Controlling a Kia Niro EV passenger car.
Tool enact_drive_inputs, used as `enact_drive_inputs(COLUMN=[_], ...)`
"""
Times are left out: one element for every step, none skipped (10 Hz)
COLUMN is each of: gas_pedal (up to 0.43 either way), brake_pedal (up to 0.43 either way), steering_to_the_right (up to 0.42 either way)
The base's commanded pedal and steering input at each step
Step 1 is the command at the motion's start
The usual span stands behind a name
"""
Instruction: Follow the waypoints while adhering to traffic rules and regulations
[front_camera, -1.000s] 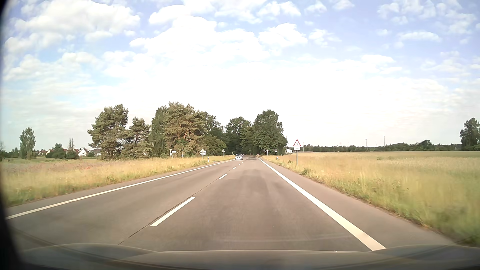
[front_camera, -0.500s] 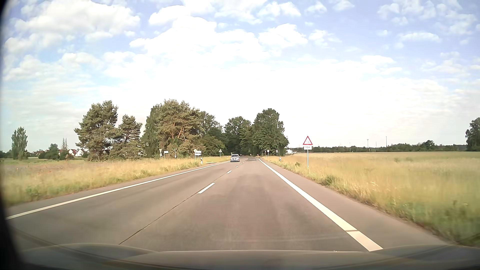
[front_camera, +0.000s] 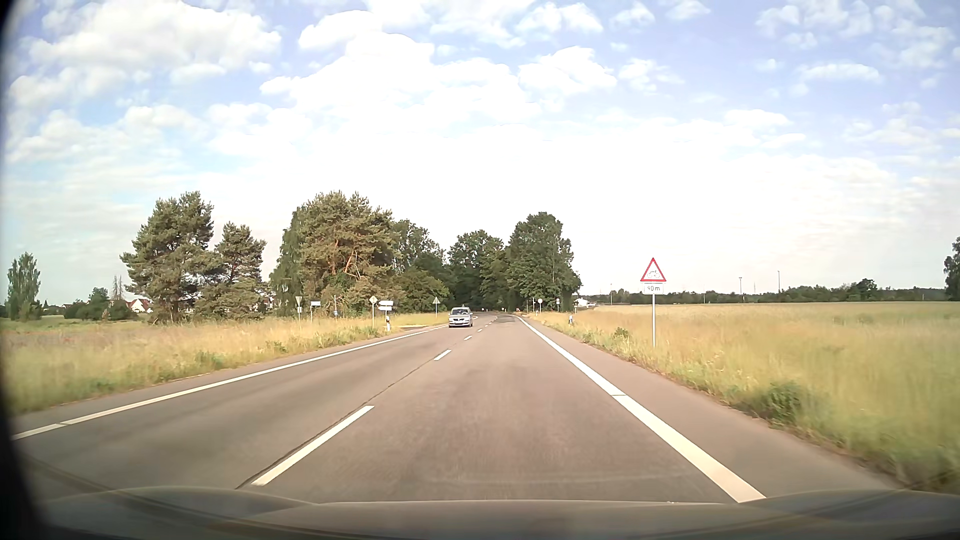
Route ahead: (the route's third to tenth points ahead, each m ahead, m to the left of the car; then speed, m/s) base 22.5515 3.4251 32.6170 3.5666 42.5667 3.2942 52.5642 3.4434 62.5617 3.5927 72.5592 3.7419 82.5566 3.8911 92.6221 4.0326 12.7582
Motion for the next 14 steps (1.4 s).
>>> enact_drive_inputs(gas_pedal=[0.0,0.0,0.0,0.02,0.02,0.02,0.028,0.028,0.028,0.028,0.028,0.028,0.039,0.039], brake_pedal=[0.03,0.03,0.03,0.03,0.03,0.03,0.03,0.03,0.03,0.024,0.03,0.03,0.03,0.03], steering_to_the_right=[-0.001,-0.001,-0.001,-0.001,-0.001,-0.001,-0.001,-0.001,-0.001,0.0,0.0,0.0,0.001,0.001])
